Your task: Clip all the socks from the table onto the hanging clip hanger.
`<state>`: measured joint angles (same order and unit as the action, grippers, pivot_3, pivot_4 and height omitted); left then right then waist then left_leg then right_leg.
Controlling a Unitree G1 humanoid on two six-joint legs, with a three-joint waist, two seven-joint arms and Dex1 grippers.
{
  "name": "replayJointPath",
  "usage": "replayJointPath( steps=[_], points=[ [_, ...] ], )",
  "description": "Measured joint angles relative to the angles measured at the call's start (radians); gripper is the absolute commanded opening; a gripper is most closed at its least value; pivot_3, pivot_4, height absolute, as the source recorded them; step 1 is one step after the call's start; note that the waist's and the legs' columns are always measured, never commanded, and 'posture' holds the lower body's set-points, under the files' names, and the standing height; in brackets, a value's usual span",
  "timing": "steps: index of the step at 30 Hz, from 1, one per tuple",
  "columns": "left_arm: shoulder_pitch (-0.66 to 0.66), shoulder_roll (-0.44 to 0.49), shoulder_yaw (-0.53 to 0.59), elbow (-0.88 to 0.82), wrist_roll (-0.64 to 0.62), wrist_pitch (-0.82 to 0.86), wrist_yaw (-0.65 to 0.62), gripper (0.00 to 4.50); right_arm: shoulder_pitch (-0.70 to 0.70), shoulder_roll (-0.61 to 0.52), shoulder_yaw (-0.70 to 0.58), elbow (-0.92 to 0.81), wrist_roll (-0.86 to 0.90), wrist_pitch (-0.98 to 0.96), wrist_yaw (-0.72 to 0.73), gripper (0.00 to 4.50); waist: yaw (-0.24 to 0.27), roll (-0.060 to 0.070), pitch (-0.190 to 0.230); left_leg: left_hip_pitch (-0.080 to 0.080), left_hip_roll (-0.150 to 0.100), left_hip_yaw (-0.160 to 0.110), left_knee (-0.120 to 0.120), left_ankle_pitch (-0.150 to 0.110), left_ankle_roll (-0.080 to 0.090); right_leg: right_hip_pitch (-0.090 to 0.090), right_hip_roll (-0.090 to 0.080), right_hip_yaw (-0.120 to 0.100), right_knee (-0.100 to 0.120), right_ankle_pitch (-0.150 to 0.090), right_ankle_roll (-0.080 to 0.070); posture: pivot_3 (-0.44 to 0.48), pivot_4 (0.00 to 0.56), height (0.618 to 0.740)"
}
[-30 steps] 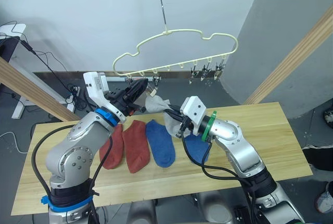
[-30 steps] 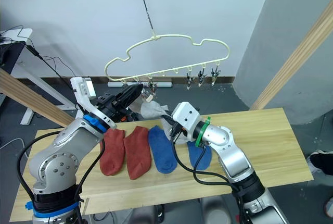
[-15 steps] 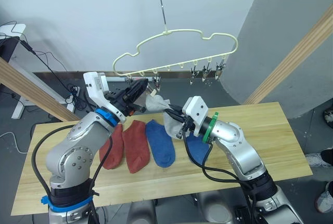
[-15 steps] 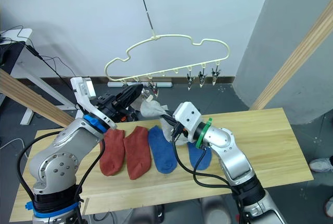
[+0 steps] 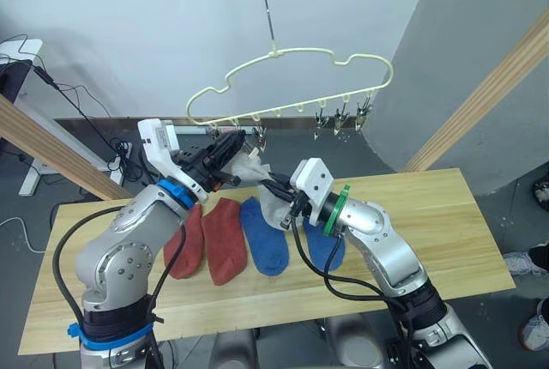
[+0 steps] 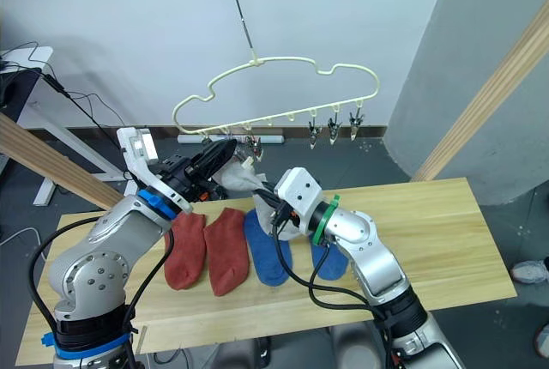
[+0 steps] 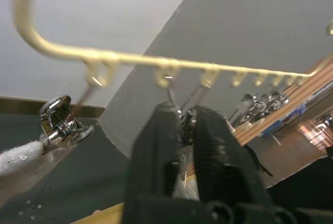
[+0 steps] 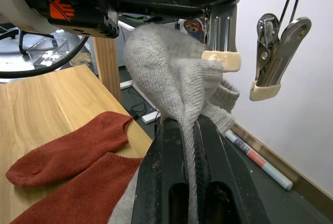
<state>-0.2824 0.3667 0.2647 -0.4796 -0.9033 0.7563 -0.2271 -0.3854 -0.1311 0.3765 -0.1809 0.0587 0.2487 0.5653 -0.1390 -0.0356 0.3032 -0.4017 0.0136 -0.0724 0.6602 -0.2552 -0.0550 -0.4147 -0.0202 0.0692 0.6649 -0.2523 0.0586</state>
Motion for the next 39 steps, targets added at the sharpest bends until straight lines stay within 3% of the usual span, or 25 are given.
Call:
replayJointPath(
  steps=[3,8,11,14,20,22,29,32,37,39],
  points=[
    [0.017,0.005,0.005,0.0,-0.003,0.0,-0.003,2.33,-0.001,0.005,0.0,0.011,0.001,-0.001,0.0,0.0,0.0,0.0,0.0,0.0,0.0,0.0,0.0,0.0,0.0,0.0,0.0,0.0,0.0,0.0,0.0,-0.203,0.281,0.74],
    [0.054,0.039,0.008,-0.004,0.004,-0.003,-0.015,3.56,-0.012,0.008,0.005,0.015,-0.002,0.001,0.004,1.49,0.0,0.0,0.0,0.0,0.0,0.0,0.0,0.0,0.0,0.0,0.0,0.0,0.0,0.0,0.0,-0.19,0.277,0.74],
    [0.101,0.094,-0.005,-0.025,0.063,-0.039,-0.063,4.29,-0.023,-0.032,0.02,0.021,-0.027,0.006,0.019,1.51,0.0,0.0,0.0,0.0,0.0,0.0,-0.001,0.0,0.0,-0.001,0.0,0.001,0.0,0.0,0.0,-0.194,0.276,0.74],
    [0.118,0.102,-0.028,-0.031,0.142,-0.104,-0.077,4.29,-0.018,-0.078,0.017,0.015,-0.034,0.019,0.036,1.51,0.003,0.0,0.0,0.0,0.0,0.0,-0.001,0.0,0.0,-0.001,0.0,0.0,0.0,0.0,0.0,-0.194,0.276,0.74],
    [0.163,0.09,-0.1,-0.042,0.359,-0.307,-0.093,4.29,0.063,-0.273,-0.042,-0.136,0.01,0.069,0.142,1.51,0.007,0.0,0.0,-0.001,-0.001,0.001,-0.001,0.0,0.0,-0.001,-0.001,0.001,-0.002,0.0,0.0,-0.216,0.279,0.74],
    [0.179,0.069,-0.128,-0.042,0.423,-0.375,-0.095,4.29,0.092,-0.361,-0.107,-0.219,0.063,0.095,0.199,1.51,0.006,0.001,0.0,-0.001,-0.001,0.001,-0.001,0.0,0.0,-0.001,-0.001,0.001,-0.002,0.0,0.0,-0.218,0.279,0.74],
    [0.206,-0.018,-0.209,-0.04,0.535,-0.492,-0.088,4.29,0.099,-0.505,-0.302,-0.338,0.236,0.191,0.279,1.51,-0.001,0.001,0.001,0.0,0.0,0.003,-0.001,0.0,0.0,0.0,0.0,0.002,-0.002,0.0,0.0,-0.258,0.287,0.74],
    [0.213,-0.059,-0.241,-0.025,0.577,-0.531,-0.085,3.72,0.096,-0.533,-0.348,-0.369,0.275,0.23,0.279,1.51,-0.002,0.0,0.001,0.0,0.0,0.003,0.0,0.0,0.0,0.0,0.0,0.002,-0.002,0.0,0.001,-0.269,0.288,0.74],
    [0.206,-0.097,-0.26,-0.013,0.62,-0.555,-0.067,2.28,0.099,-0.547,-0.354,-0.391,0.29,0.266,0.274,1.51,-0.004,0.0,0.001,-0.001,0.0,0.004,0.0,0.0,0.0,0.0,0.0,0.003,-0.002,0.0,0.001,-0.283,0.289,0.74],
    [0.185,-0.11,-0.27,0.017,0.647,-0.568,-0.061,2.28,0.101,-0.553,-0.357,-0.401,0.304,0.279,0.266,1.51,-0.004,0.0,0.001,0.0,-0.001,0.004,0.0,0.0,0.0,0.0,0.0,0.002,-0.002,0.0,0.001,-0.283,0.289,0.74]
  ],
)
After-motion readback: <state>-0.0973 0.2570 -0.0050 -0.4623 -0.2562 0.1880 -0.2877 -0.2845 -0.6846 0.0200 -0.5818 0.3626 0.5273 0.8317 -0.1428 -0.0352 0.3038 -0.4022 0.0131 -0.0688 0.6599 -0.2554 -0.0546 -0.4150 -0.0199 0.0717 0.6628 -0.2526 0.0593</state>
